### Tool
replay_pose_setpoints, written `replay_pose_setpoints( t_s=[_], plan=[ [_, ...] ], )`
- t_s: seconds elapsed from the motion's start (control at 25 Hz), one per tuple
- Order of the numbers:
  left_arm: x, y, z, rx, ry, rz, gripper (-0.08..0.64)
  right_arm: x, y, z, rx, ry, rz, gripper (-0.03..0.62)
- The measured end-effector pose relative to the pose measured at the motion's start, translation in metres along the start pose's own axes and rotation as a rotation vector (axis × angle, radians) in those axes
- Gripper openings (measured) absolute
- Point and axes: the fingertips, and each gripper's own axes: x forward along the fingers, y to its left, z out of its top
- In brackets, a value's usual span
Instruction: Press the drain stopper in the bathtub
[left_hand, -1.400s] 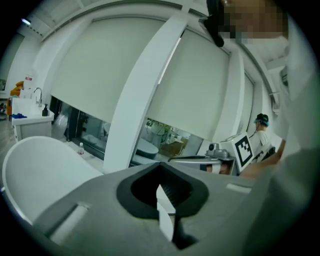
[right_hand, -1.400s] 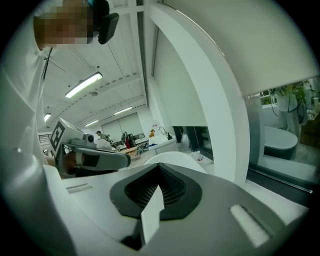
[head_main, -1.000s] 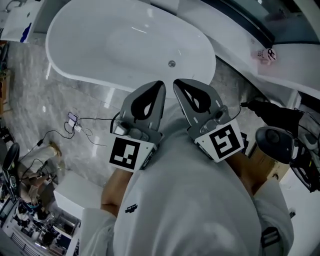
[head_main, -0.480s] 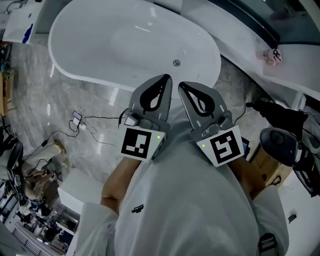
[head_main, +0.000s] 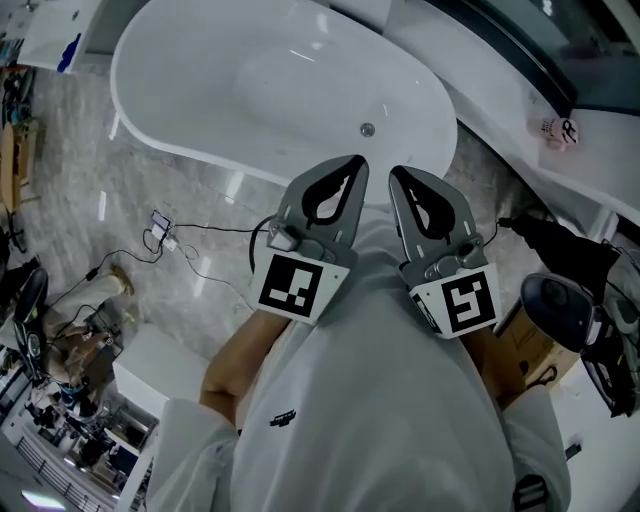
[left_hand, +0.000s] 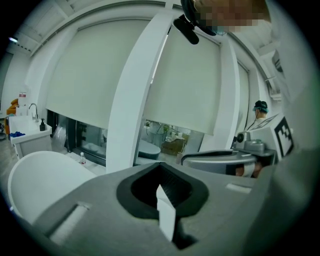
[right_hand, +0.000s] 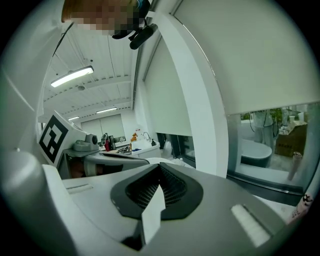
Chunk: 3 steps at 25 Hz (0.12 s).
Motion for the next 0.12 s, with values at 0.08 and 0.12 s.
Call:
replay_pose_setpoints(
  t_s=[0.08, 0.12],
  plan=[
    [0.0019, 0.0028, -0.0025, -0.004, 0.003, 0.005, 0.003, 0.0002, -0.0040, -0.0019, 0.007, 0.005, -0.004, -0.005],
    [0.0027, 0.0041, -0.0042, -0.006, 0.006, 0.007, 0.003, 0.0003, -0.0056, -0.0033, 0.011, 0.010, -0.005, -0.005]
  ],
)
